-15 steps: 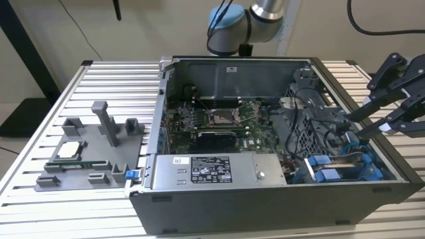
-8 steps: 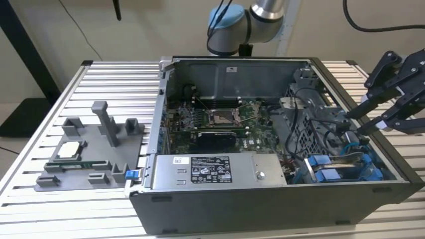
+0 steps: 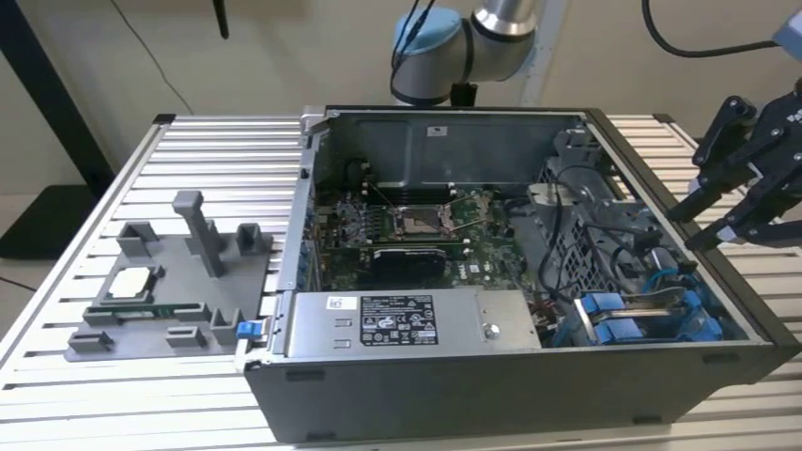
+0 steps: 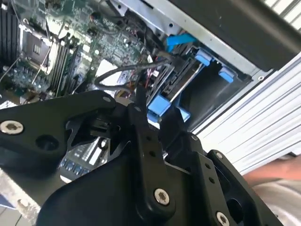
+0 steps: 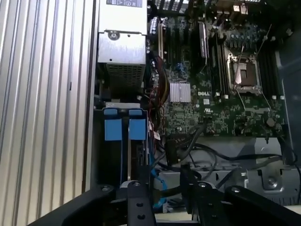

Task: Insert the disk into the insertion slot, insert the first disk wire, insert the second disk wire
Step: 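Insert the disk into the insertion slot, then insert the first disk wire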

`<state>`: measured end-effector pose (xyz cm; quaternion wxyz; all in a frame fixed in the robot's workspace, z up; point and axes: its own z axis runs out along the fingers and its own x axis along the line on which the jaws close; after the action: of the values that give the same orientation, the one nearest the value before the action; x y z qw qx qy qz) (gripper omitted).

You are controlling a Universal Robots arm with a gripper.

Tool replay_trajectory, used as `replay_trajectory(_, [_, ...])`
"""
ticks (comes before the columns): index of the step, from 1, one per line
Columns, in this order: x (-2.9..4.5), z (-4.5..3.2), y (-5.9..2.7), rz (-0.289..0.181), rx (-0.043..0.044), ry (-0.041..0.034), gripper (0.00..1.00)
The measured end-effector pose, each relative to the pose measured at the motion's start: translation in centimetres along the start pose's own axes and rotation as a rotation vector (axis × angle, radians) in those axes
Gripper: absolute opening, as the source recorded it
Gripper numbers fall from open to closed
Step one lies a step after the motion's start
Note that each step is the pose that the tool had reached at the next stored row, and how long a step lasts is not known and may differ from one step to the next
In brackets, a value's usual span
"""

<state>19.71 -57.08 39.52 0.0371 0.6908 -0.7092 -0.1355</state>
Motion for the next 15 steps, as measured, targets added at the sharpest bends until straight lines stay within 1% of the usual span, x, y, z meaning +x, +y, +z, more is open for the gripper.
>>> replay_trajectory(8, [-0.09,0.17,0.65,-0.023,0.1436,-0.0126,1.0])
replay_trajectory(9, [-0.08,0.2,0.74,-0.026,0.1599,-0.0143,1.0])
replay_trajectory(11, [-0.07,0.27,1.02,-0.03,0.1858,-0.0168,1.0])
replay_trajectory(14, [-0.04,0.41,1.59,-0.037,0.2296,-0.0194,1.0])
replay_trajectory(15, [-0.03,0.46,1.78,-0.039,0.2423,-0.02,1.0])
